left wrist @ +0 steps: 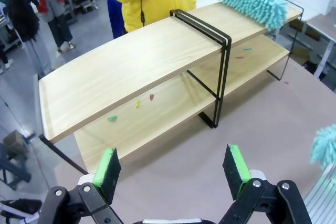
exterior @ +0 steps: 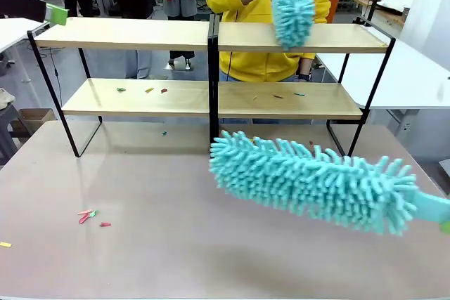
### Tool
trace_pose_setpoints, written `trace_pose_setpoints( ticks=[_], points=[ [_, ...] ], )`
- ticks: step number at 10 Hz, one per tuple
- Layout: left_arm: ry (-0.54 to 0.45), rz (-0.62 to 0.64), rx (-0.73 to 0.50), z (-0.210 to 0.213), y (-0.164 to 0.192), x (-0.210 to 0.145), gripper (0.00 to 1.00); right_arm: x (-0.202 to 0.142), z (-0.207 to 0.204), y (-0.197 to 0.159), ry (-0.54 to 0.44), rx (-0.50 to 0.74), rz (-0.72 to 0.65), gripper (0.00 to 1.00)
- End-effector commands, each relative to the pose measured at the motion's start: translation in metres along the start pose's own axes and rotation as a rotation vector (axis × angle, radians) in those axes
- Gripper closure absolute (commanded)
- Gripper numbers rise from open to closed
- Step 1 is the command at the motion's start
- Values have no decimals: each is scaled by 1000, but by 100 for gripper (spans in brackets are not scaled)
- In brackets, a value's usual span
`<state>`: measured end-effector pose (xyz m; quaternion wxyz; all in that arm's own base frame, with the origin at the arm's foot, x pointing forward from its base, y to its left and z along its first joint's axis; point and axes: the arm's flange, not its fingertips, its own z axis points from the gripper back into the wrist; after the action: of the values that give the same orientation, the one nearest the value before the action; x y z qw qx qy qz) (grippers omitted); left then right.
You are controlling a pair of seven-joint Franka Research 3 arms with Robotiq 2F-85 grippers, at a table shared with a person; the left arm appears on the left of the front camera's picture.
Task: Clean the shelves.
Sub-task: Clean another randomly selected level of the Shelf with the Duster.
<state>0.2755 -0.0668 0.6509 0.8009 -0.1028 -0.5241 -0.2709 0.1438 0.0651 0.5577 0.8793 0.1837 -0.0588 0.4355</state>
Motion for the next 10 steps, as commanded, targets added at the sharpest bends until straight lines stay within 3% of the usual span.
trace_pose_setpoints(
  ticks=[1,2,4,6,8,10],
  points=[
    [-5,7,4,-1,-1,-3,0,5,-2,4,-61,33,31,88],
    [-5,7,4,-1,-1,-3,0,0,0,0,0,0,0,88],
    [-5,7,4,-1,-1,-3,0,33,-35,-12,102,3,-42,88],
    [-5,7,4,-1,-1,-3,0,55,-69,-30,51,29,-104,88],
    [-5,7,4,-1,-1,-3,0,69,-108,-55,57,-87,-295,88],
    [-5,7,4,-1,-1,-3,0,59,-113,-54,140,-69,-291,88]
  ],
)
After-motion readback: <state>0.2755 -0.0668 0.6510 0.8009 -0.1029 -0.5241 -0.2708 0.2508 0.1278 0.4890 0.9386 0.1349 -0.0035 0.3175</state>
